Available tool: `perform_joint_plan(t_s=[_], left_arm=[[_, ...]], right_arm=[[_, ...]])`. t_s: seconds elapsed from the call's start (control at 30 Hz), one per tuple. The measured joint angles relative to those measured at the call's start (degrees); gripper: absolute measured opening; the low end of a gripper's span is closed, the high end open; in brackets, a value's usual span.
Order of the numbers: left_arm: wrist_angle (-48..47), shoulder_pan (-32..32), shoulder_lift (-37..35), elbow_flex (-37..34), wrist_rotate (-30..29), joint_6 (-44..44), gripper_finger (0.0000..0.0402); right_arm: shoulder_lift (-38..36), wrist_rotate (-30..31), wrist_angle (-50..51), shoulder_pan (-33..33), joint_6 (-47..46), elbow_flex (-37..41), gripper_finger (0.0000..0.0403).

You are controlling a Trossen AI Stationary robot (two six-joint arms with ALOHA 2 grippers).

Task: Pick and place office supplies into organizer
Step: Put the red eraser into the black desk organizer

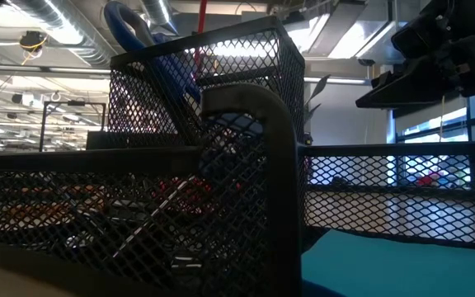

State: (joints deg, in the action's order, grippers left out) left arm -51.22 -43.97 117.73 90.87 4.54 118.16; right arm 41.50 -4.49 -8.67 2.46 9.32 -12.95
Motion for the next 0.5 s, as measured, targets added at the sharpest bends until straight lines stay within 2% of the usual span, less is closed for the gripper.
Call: perform_joint_plan(t_s=[0.2, 0.5], left_arm=[[0.0, 1.6, 0.1, -0.9, -0.1, 2.2, 0.0199], [0.0, 3.6, 4.5, -1.1, 6.4, -0.3, 0.0192]], right_arm=[[0.0, 0.0, 0.0, 0.0, 0.1, 0.0, 0.0165], [0.0, 0.0, 0.7, 0.0, 0.2, 0.0, 0.0165]])
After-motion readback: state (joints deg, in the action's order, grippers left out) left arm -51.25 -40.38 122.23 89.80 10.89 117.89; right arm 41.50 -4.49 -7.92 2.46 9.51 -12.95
